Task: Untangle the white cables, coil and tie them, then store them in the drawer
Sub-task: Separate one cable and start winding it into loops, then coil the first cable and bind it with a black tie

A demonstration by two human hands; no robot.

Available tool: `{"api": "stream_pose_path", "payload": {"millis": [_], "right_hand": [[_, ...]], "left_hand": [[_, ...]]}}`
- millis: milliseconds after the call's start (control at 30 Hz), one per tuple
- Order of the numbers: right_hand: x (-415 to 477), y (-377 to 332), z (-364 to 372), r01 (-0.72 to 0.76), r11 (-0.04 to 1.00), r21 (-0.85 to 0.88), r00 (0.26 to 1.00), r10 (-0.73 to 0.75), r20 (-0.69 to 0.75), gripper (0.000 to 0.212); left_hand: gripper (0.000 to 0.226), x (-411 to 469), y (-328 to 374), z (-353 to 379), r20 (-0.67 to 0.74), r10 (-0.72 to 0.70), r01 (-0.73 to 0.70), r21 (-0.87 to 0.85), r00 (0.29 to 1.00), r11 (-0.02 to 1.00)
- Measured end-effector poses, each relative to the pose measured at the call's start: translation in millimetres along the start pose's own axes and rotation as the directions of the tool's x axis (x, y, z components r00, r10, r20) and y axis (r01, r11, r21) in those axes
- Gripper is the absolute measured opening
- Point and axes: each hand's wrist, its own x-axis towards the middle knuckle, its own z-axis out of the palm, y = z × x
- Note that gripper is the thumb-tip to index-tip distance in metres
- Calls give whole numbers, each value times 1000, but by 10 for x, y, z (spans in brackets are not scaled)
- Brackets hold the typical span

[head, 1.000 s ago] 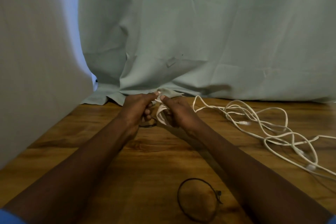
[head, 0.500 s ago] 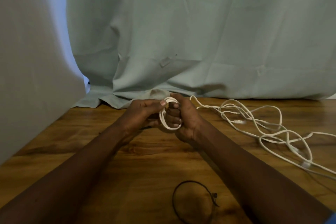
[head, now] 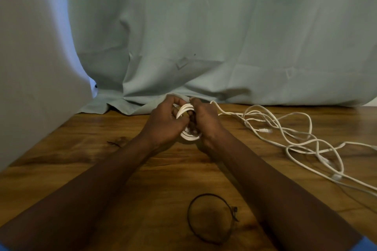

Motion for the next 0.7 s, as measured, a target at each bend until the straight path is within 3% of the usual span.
{"api": "stream_pose_path", "payload": {"millis": [67,133,200,267,433,500,633,700], "right_hand": [[-16,13,-17,138,982,-128,989,-144,-40,38],[8,57,-48,222,938,-265,967,-247,-68,45],[36,88,-82,249,904,-347,954,-291,-72,43],[56,102,-102,258,910,-324,954,-293,-62,44],[32,147,-74,260,916,-305,959,-281,-27,40],[10,148,-33,246,919,-309,964,-265,-21,41],[-23,112,24,207,931,-301,970,-236,-63,40],[-35,80,33,231,914,-334,956,-277,-98,40]], "left_hand": [[35,-15,43,38,-41,-28,28,1,999,1000],[46,-15,94,75,-30,-91,87,-113,995,990],[51,-38,153,117,53,-148,157,-294,988,943],[53,-58,174,111,137,-172,211,-361,975,908],[49,-40,43,-91,318,-197,317,-387,927,866],[44,-28,7,-126,323,-205,323,-370,924,871],[40,26,-40,-141,271,-181,233,-176,946,956],[36,34,-9,-176,321,-178,249,-194,930,949]]}}
